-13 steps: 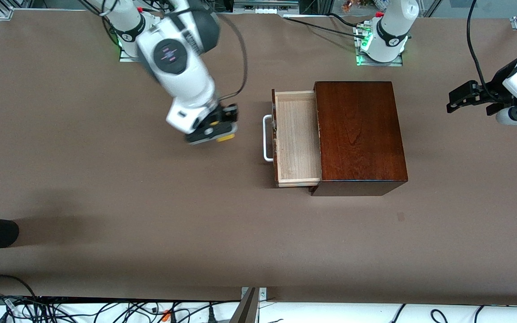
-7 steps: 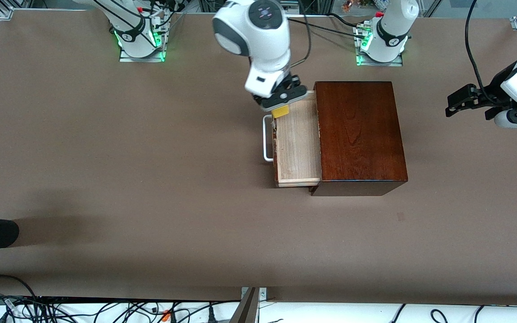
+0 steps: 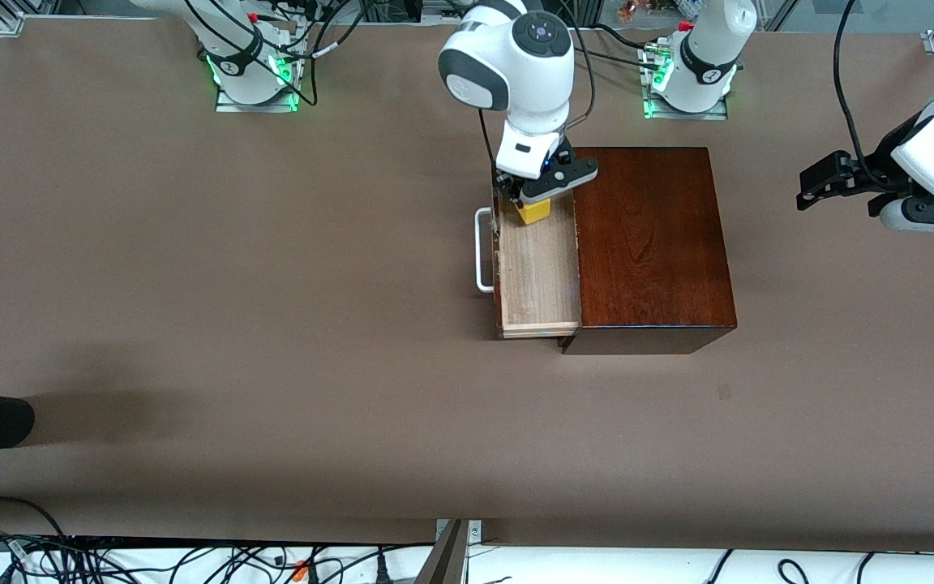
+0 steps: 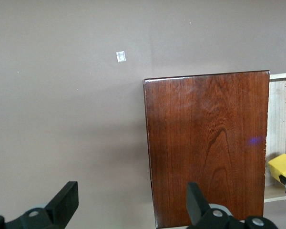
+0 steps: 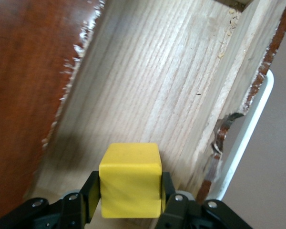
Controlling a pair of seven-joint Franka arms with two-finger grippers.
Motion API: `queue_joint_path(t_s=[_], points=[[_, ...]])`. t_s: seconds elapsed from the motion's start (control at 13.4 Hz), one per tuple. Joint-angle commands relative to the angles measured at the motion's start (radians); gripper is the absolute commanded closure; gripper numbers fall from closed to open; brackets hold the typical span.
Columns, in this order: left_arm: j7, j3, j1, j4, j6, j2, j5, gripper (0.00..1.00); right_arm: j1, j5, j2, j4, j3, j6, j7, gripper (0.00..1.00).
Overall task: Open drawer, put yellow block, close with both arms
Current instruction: 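Carry the yellow cube with the right gripper over the open drawer, then lower the cube into the drawer and open the right gripper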
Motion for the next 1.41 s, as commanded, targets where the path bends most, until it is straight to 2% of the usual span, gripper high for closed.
queue_joint_path(t_s=[0.0, 0.37, 0.52, 0.6, 0.74, 0.89, 1.12, 1.19, 1.34], points=[[0.018, 0.006, -0.004, -0.005, -0.002, -0.001, -0.011, 0.00, 0.003, -0.016, 0.037, 0.045, -0.014, -0.020, -0.014, 0.60], [0.018, 0.006, -0.001, 0.014, 0.000, -0.001, -0.012, 0.00, -0.021, -0.013, 0.073, 0.047, -0.025, 0.022, -0.014, 0.60], [0.020, 0.006, 0.000, 0.016, 0.000, 0.000, -0.012, 0.00, -0.021, -0.013, 0.092, 0.047, -0.029, 0.049, -0.014, 0.55], [0.018, 0.006, 0.003, 0.016, 0.000, 0.000, -0.012, 0.00, -0.021, -0.015, 0.092, 0.047, -0.031, 0.049, -0.014, 0.45], [0.018, 0.006, 0.002, 0.018, 0.000, 0.003, -0.014, 0.00, -0.021, -0.015, 0.075, 0.047, -0.031, 0.029, -0.014, 0.00], [0.017, 0.006, -0.004, 0.022, 0.003, 0.009, -0.009, 0.00, -0.020, -0.008, 0.060, 0.077, -0.031, -0.045, -0.014, 0.00], [0.018, 0.006, -0.004, 0.025, 0.006, 0.022, -0.005, 0.00, -0.030, -0.007, 0.015, 0.226, -0.031, -0.253, -0.017, 0.00], [0.022, 0.006, -0.003, 0.028, 0.008, 0.022, -0.005, 0.00, -0.059, 0.001, -0.026, 0.232, -0.028, -0.296, -0.017, 0.00], [0.032, 0.006, -0.012, 0.048, 0.006, 0.031, -0.002, 0.00, -0.131, 0.071, -0.083, 0.231, -0.026, -0.326, -0.019, 0.00]])
